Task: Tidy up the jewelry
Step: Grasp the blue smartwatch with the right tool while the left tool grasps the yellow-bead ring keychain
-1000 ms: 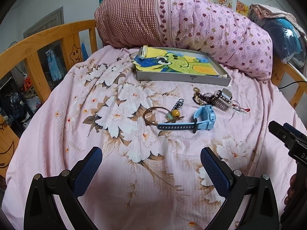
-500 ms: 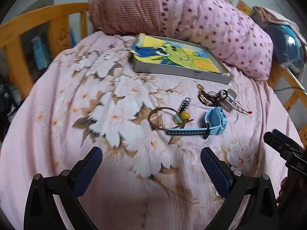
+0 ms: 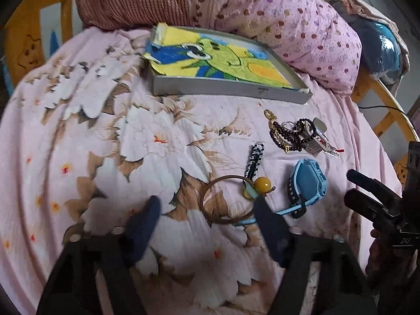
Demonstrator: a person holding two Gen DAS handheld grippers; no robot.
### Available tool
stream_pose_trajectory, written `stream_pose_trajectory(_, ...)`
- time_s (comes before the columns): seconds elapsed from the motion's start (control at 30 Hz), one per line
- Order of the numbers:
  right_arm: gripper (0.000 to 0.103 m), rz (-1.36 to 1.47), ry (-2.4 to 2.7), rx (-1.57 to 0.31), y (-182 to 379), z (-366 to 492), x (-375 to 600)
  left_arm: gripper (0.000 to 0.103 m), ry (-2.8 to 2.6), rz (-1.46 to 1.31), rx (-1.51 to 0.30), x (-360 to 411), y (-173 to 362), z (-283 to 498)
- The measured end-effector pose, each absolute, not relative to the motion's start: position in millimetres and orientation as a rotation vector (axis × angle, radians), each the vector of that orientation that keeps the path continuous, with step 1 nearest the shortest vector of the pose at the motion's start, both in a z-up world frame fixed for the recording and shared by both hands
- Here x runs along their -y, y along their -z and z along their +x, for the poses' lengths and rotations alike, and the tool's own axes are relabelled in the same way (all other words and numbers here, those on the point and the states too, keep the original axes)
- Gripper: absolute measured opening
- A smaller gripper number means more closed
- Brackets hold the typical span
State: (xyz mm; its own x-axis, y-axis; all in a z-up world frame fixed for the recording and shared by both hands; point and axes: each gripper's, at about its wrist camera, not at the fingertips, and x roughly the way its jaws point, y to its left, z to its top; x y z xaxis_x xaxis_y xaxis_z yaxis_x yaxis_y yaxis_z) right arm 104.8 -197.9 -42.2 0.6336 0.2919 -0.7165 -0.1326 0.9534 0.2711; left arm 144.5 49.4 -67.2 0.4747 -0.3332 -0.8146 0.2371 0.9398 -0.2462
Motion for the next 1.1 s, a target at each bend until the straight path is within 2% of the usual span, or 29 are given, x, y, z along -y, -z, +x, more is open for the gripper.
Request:
stream_pose_trajectory(0.07, 0.091, 0.222, -0.249, -0.871, 46.7, 111.9, 192.8, 0.046, 0.374, -0.094, -1.034, -47.0, 71.3, 150.4)
stream_pose_trajectory(0.17, 0.075, 0.229, -0.236, -0.908, 55.3, 119.5, 187.1, 0.036, 0.401, -0.053, -1.057, -39.2, 76.7, 156.9)
stream_pose_trajectory(0.23, 0.069, 0.236, -0.227, -0.929, 61.3, 122.1, 184.3, 0.032, 0.395, -0.037, -1.078, -37.6, 81.6, 161.1)
stream_pose_trajectory(0.43, 0.069, 0.261, -0.192, -0.969, 72.1, 126.3, 182.0, 0.023, 0.361, -0.018, -1.097, -34.3, 84.8, 170.6)
stream_pose_trajectory(0.57, 0.047, 0.27, -0.183, -0.967, 72.0, 126.9, 180.0, 0.009, 0.352, 0.0, -1.099, -31.6, 84.2, 170.1)
stream_pose_trajectory(0.7, 0.027, 0.279, -0.193, -0.964, 72.7, 123.4, 179.0, 0.005, 0.326, 0.02, -1.088, -29.3, 80.1, 165.2)
stream_pose_trajectory(0.77, 0.021, 0.261, -0.191, -0.953, 69.8, 119.5, 177.0, 0.004, 0.31, 0.018, -1.063, -30.3, 73.3, 159.1)
stream_pose_trajectory(1.1, 0.017, 0.273, -0.193, -0.908, 52.7, 117.6, 188.2, 0.003, 0.336, 0.034, -0.917, -27.5, 18.0, 152.4)
